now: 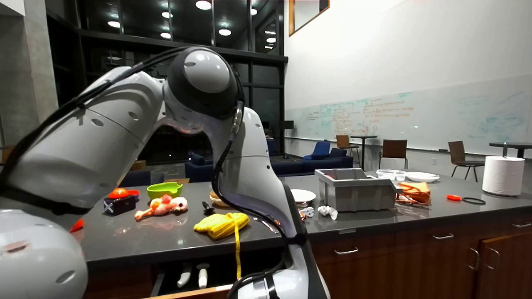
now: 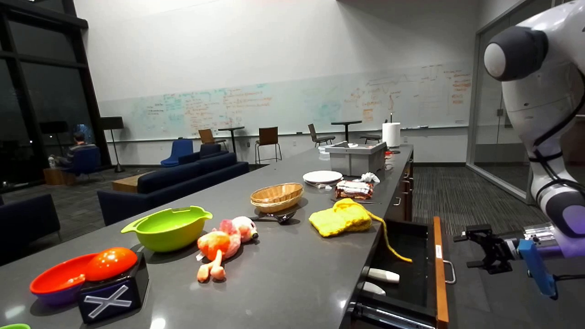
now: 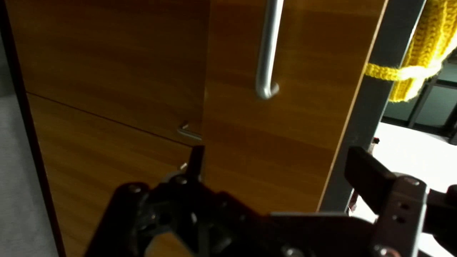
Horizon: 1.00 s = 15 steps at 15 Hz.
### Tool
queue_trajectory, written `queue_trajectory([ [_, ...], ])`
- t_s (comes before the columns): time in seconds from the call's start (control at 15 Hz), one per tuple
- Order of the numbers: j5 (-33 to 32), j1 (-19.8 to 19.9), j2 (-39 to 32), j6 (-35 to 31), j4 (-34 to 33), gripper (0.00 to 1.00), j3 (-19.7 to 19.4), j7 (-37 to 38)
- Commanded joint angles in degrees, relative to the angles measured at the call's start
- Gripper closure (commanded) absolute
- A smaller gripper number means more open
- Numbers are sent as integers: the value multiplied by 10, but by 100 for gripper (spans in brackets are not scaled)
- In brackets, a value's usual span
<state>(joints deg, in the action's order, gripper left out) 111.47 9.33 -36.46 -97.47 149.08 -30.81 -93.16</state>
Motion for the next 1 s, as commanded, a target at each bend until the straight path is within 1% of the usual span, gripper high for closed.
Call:
queue_trajectory([
  [0.0,-2,3,123,-55,57,0,-21,-27],
  [0.2,17,-9,212,-126,89,0,-23,-107],
  [0.4,52,-13,295,-202,120,0,4,-195],
  [0.53,94,-15,349,-258,141,0,39,-261],
  [0.6,123,-15,324,-268,102,0,64,-277],
  [0.8,215,-23,364,-315,100,0,125,-379],
  [0.93,273,-26,416,-327,143,0,156,-472],
])
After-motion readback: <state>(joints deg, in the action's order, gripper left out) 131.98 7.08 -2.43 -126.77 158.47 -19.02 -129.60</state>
